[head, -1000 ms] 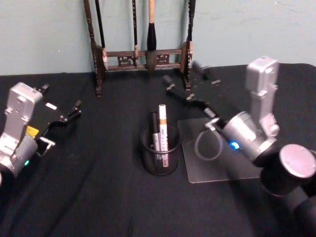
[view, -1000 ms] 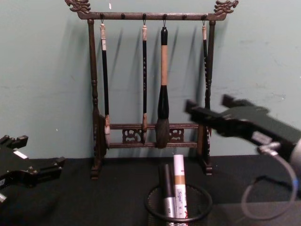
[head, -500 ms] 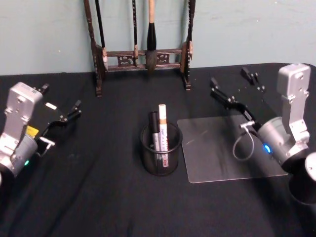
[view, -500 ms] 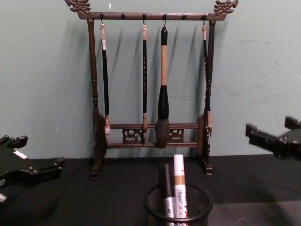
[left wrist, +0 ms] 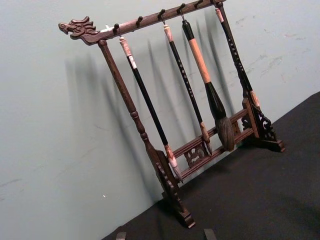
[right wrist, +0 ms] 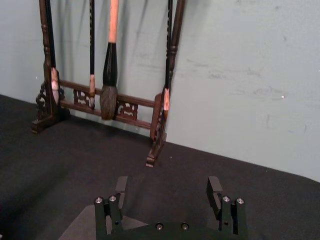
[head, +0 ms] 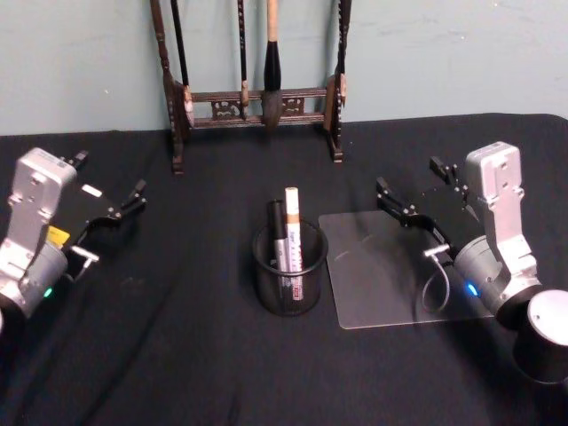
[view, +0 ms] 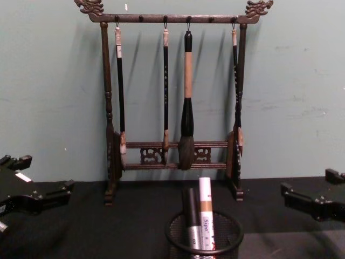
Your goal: Pick up the water-based marker from the table and place it into the pen holder.
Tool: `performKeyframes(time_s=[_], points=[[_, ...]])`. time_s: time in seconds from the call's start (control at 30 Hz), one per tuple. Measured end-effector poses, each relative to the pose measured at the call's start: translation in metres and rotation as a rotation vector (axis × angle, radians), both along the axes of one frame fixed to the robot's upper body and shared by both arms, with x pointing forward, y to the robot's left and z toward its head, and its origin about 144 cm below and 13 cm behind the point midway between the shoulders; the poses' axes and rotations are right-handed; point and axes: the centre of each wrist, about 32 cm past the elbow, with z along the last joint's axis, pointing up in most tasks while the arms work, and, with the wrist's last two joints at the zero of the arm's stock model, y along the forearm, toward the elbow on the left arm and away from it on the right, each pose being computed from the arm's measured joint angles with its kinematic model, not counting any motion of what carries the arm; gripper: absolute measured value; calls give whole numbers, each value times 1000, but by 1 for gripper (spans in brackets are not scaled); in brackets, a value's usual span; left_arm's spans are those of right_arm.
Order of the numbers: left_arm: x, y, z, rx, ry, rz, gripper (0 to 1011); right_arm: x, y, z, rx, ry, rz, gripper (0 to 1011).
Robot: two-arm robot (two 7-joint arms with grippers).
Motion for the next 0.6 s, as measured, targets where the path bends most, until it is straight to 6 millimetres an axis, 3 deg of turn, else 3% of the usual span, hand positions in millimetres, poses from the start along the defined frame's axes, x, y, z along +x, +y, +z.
performKeyframes(time_s=[0.6], points=[[0, 0, 0, 0, 0, 0, 1001, 1, 1, -1, -6, 5, -1, 1002]])
